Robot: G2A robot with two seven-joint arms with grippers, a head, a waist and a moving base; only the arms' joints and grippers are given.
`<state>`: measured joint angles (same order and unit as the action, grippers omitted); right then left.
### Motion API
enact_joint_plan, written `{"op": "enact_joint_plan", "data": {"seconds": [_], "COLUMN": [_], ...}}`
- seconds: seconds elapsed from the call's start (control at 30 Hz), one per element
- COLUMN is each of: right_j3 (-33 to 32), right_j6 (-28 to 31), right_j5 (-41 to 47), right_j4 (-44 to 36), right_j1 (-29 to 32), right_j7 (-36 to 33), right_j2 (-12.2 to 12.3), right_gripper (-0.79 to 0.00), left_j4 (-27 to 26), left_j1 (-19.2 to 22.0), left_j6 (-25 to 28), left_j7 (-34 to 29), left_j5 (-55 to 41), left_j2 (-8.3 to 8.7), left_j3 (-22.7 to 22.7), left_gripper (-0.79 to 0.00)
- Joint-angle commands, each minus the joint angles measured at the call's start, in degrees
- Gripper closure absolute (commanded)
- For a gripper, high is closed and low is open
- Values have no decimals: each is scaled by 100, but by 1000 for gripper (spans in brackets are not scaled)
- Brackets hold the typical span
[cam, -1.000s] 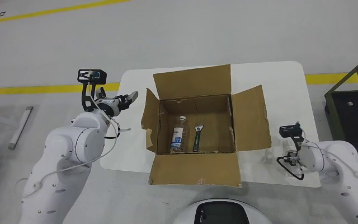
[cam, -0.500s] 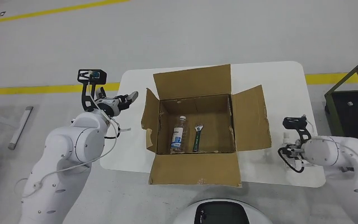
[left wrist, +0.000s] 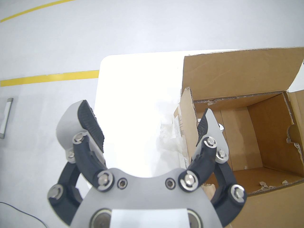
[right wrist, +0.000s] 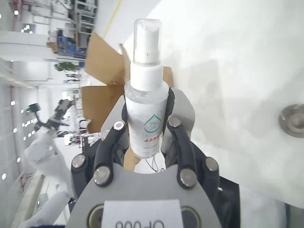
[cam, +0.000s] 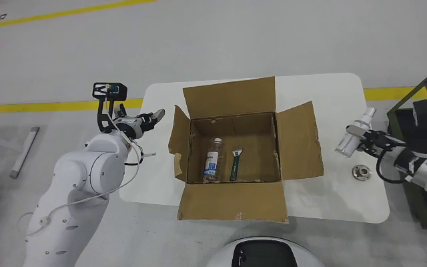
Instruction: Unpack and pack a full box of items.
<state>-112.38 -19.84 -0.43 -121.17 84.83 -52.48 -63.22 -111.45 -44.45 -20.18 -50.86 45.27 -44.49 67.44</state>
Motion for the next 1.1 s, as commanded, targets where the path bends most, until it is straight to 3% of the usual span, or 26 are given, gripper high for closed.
{"op": "enact_joint_plan", "data": {"seconds": [0.0, 0.2, 0.47, 0.73, 1.07], "right_j3": [37, 875, 3218, 5276, 6752], "right_j6": [147, -121, -688, -1384, -2398], "right_j5": [326, 301, -543, -1205, -1648], "right_j4": [-84, -321, 347, 1605, 2809], "right_j1": [-49, -695, -2220, -3501, -4353], "right_j7": [-43, -233, -351, -36, 453], "right_j2": [2, 61, 39, -218, -621], "right_gripper": [0, 0, 0, 0, 0], "left_j4": [0, 0, 0, 0, 0], "left_j1": [0, 0, 0, 0, 0], "left_j6": [0, 0, 0, 0, 0], "left_j7": [0, 0, 0, 0, 0], "left_j5": [0, 0, 0, 0, 0], "left_j2": [0, 0, 0, 0, 0], "left_j3": [0, 0, 0, 0, 0], "left_gripper": [-785, -785, -785, -785, -785]}}
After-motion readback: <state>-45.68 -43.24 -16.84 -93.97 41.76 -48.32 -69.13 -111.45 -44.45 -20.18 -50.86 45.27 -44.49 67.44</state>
